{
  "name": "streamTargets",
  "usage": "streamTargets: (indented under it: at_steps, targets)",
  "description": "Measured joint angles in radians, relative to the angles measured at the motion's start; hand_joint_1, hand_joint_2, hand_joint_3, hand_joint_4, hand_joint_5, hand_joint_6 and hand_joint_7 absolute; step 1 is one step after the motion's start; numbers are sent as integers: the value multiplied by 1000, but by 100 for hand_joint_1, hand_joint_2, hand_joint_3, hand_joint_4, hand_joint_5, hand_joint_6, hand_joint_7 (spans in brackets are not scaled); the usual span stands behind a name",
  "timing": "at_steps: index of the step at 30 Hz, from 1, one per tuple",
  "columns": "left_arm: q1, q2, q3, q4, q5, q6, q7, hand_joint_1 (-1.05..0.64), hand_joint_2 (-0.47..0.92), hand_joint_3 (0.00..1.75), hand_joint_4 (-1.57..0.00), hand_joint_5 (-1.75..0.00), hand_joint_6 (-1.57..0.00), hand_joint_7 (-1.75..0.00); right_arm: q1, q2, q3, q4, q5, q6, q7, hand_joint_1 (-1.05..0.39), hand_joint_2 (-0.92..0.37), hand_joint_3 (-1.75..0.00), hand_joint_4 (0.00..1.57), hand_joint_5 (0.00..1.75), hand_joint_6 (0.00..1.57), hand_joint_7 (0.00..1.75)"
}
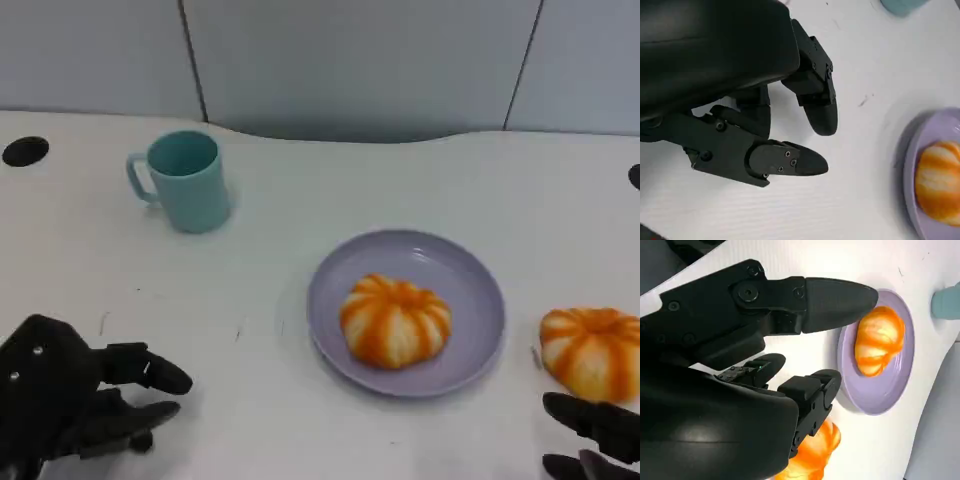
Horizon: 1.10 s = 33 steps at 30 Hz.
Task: Grasp the bread from the table and place it into the plate.
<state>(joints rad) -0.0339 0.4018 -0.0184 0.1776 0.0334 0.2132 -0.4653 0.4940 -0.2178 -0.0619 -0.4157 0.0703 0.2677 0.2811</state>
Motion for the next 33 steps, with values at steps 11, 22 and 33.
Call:
streamTargets:
  at_steps: [11,22,33]
  targets:
    - [-34,43,-66,3,95,11,23,-47,92,39,-53,-150,-63,-84,10,-4,0,-1,0,-6,2,-53,-92,-49,64,1,50,0]
    - [-33,43,-69,-4,95,24,24,-47,92,39,-55,-147,-66,-80,14,-11,-8,-1,5,-18,14,-53,-92,-49,64,1,47,0]
    - [-13,-3,-55,-43,75,47,58,-46,92,40,-61,-138,-68,-85,13,-23,-36,-2,11,1,20,-51,-92,-50,64,1,48,1]
